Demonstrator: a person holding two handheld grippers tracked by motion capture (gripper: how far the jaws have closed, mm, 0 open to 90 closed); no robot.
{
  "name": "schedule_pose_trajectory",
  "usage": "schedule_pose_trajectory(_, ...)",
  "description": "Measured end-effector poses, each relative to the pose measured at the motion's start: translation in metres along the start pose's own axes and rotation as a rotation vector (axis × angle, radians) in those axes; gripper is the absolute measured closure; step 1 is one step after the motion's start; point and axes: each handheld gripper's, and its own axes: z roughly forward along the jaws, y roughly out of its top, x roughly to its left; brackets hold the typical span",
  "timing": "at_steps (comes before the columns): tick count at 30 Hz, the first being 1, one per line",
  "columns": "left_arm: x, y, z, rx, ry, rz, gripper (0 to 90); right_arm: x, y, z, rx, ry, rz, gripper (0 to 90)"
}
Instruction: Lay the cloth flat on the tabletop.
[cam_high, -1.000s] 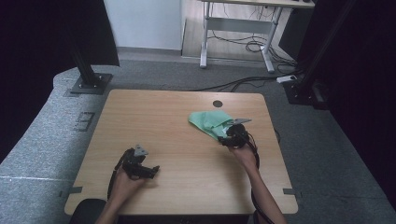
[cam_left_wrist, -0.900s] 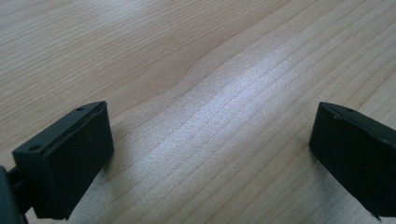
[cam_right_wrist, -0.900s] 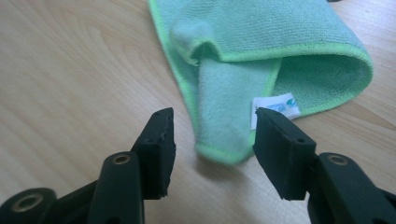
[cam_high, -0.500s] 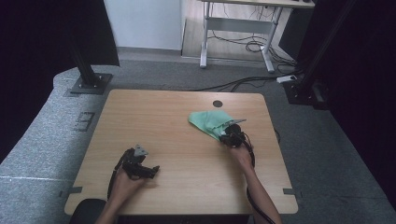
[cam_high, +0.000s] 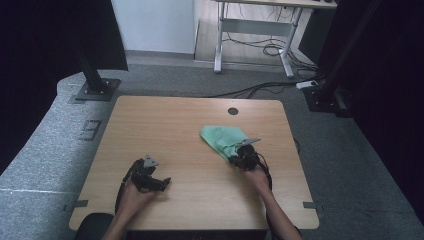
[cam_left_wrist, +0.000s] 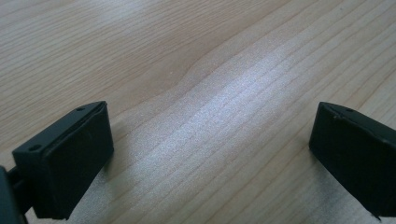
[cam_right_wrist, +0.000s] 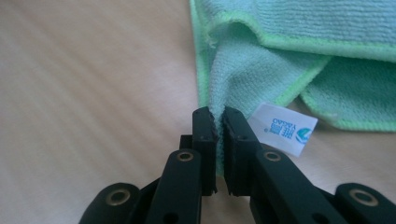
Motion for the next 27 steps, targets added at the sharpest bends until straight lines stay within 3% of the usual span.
schedule_pose_trajectory(11,0.0,0.0,0.0,0.0,0.0,0.0,0.0,0.051,-0.014,-0.005,0.011,0.09,-0.063,83.2)
schedule_pose_trajectory(12,0.0,0.0,0.0,0.0,0.0,0.0,0.0,0.051,-0.014,-0.005,0.011,0.09,-0.063,83.2)
schedule_pose_trajectory(13,0.0,0.0,0.0,0.0,0.0,0.0,0.0,0.062,-0.017,-0.005,0.011,0.11,-0.078,82.8)
schedule_pose_trajectory(16,0.0,0.0,0.0,0.0,0.0,0.0,0.0,0.072,-0.018,-0.006,0.018,0.112,-0.1,79.3)
schedule_pose_trajectory(17,0.0,0.0,0.0,0.0,0.0,0.0,0.0,0.072,-0.018,-0.006,0.018,0.112,-0.1,79.3)
schedule_pose_trajectory(18,0.0,0.0,0.0,-0.001,0.0,0.0,0.0,0.073,-0.018,-0.008,0.023,0.108,-0.087,72.2)
schedule_pose_trajectory(22,0.0,0.0,0.0,-0.003,-0.001,0.002,0.0,0.066,-0.019,-0.021,0.006,0.105,-0.058,58.3)
schedule_pose_trajectory(27,-0.005,0.004,0.0,-0.007,-0.006,0.008,5.3,0.05,-0.024,-0.045,-0.021,0.059,-0.036,53.8)
